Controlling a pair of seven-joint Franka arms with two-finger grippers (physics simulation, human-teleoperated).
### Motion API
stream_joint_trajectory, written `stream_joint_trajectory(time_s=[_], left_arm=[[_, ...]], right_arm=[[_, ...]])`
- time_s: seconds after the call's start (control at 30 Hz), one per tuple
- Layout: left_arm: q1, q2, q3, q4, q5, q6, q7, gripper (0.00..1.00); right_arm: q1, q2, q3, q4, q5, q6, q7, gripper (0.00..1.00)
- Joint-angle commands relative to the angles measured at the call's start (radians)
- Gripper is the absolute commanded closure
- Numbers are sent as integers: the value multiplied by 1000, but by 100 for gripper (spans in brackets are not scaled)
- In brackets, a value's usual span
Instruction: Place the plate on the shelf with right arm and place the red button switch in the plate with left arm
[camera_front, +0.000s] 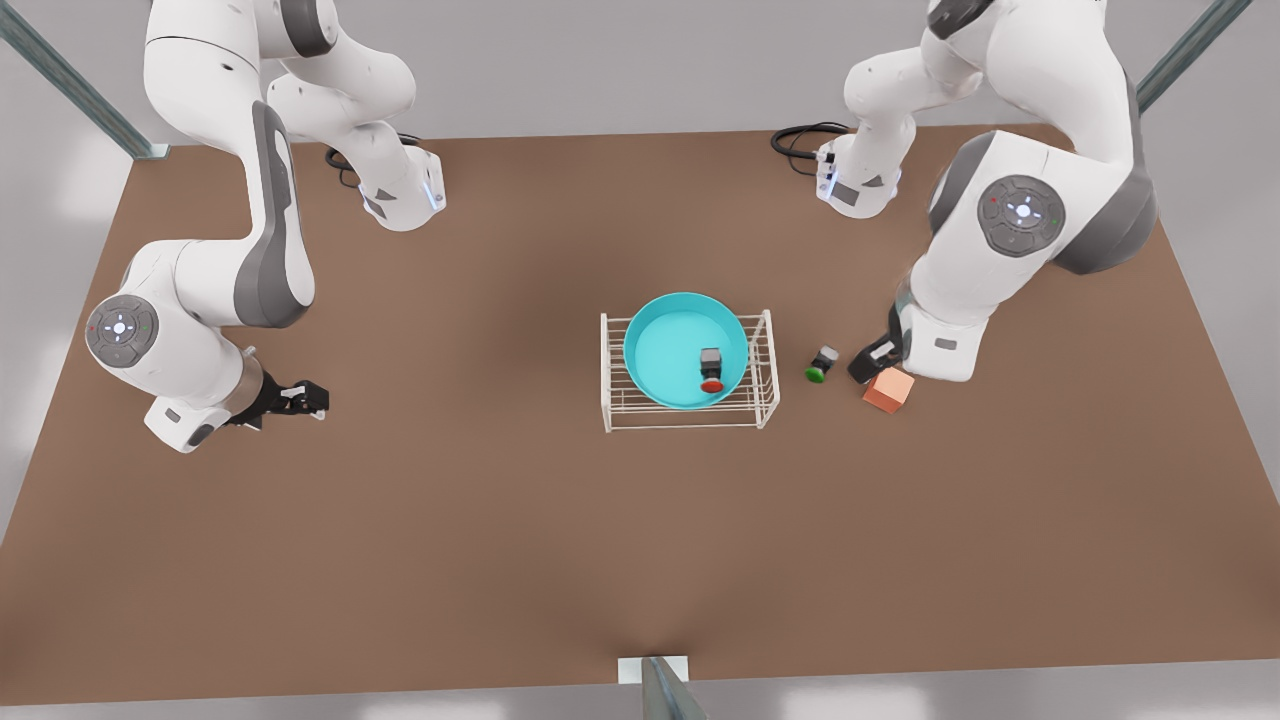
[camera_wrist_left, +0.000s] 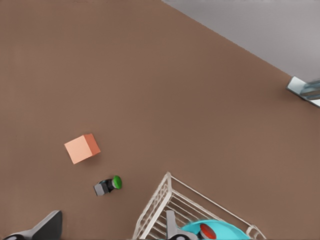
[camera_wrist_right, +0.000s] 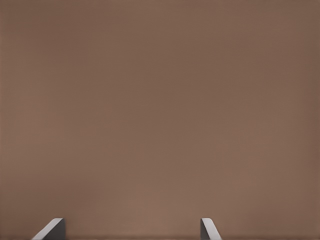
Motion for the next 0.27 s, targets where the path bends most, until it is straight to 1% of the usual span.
stream_joint_trajectory(time_s=[0.0,0.03,0.07,0.1,0.2,0.23], left_arm=[[-188,-33,443,-4,-273,-183,864,0],[-205,-57,489,-70,-302,-139,934,0],[-207,-270,499,-437,-304,143,954,0],[-207,-306,517,-492,-304,182,981,0],[-204,-266,506,-416,-292,176,998,0],[-198,-266,506,-416,-295,176,998,0]], right_arm=[[0,-1,-1,1,1,1,-4,0],[0,-1,-1,1,1,1,-4,0],[0,-1,-1,-1,1,1,-4,0],[0,0,-1,1,2,1,-6,0],[-2,0,-1,1,2,1,-4,0],[-2,-1,-1,2,2,1,-4,0]])
